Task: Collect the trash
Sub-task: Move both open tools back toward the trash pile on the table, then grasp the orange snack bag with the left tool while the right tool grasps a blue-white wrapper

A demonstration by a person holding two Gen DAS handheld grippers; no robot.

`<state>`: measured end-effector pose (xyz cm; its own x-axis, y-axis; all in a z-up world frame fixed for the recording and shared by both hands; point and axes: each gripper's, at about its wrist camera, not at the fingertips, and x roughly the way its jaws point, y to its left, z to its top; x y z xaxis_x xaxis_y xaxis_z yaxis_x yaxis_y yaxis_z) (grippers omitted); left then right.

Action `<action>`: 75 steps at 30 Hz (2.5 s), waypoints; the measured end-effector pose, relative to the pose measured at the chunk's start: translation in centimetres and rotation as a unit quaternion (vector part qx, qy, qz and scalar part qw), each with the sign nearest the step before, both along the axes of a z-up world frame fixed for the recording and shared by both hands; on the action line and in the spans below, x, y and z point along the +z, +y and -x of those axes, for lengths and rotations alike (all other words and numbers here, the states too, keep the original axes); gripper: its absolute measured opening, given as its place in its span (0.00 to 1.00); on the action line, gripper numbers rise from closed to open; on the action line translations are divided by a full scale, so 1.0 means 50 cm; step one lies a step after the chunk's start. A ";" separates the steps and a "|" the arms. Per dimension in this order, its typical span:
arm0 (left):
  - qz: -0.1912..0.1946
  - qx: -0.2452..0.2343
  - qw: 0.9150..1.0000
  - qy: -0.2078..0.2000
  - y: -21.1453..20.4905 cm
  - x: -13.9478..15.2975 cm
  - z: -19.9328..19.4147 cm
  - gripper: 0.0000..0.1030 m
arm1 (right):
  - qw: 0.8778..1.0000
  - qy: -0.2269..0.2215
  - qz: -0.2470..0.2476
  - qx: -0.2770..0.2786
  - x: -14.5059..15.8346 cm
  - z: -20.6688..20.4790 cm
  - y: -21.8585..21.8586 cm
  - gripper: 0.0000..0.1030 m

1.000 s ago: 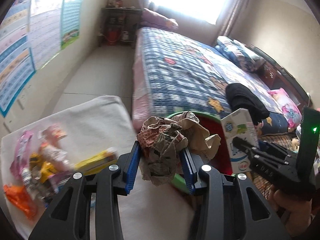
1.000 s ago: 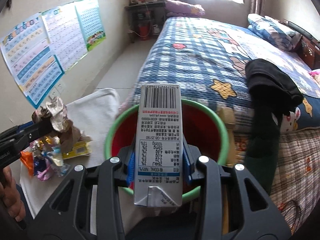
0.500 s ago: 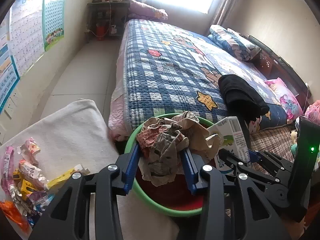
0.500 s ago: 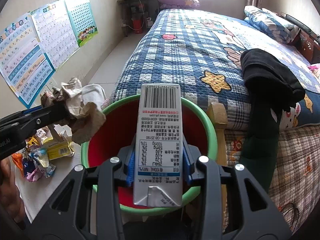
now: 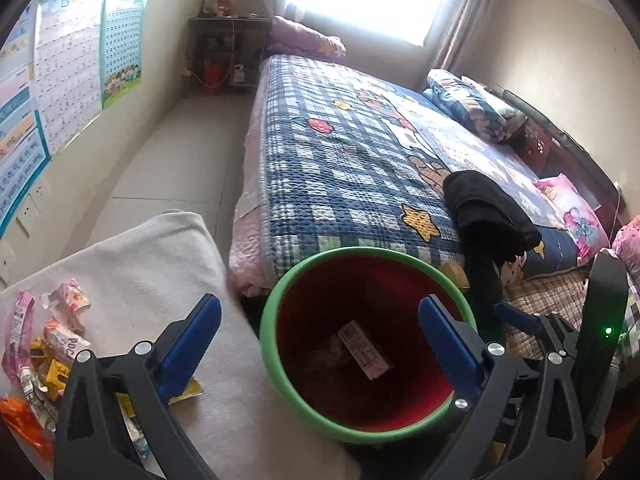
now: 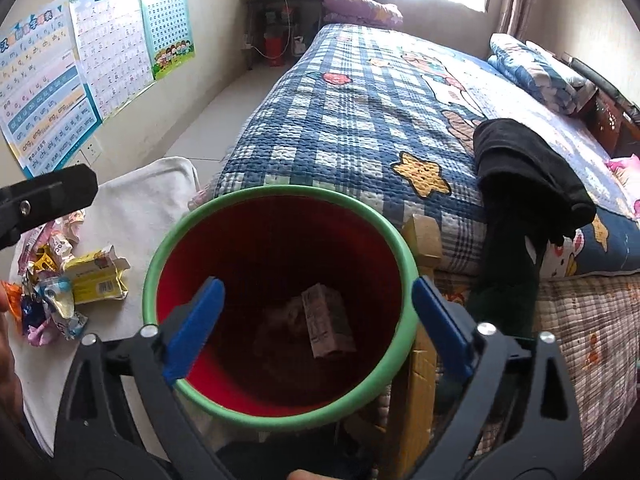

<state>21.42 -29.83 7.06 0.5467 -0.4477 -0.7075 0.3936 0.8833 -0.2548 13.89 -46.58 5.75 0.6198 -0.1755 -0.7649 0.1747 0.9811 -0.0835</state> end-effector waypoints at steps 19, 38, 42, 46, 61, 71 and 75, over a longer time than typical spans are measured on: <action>-0.004 0.077 0.997 -0.010 0.281 -0.012 0.107 0.92 | 0.997 -0.025 -0.027 0.066 0.014 0.018 0.228 0.95; -0.018 0.236 0.971 0.029 0.679 -0.108 0.191 0.92 | 0.981 0.012 -0.034 0.188 -0.061 -0.010 0.529 0.95; -0.024 0.256 0.965 0.045 0.717 -0.137 0.199 0.92 | 0.980 0.020 -0.032 0.194 -0.082 -0.016 0.549 0.95; -0.018 0.278 0.958 0.073 0.752 -0.177 0.198 0.92 | 0.979 0.035 -0.024 0.201 -0.111 -0.025 0.568 0.95; 0.029 0.323 0.931 0.169 0.818 -0.313 0.136 0.91 | 0.974 0.073 -0.008 0.216 -0.200 -0.061 0.626 0.88; 0.018 0.310 0.933 0.179 0.791 -0.350 0.096 0.68 | 0.971 0.103 -0.021 0.217 -0.238 -0.084 0.633 0.44; 0.011 0.301 0.936 0.181 0.785 -0.364 0.099 0.48 | 0.969 0.112 -0.033 0.219 -0.246 -0.085 0.625 0.30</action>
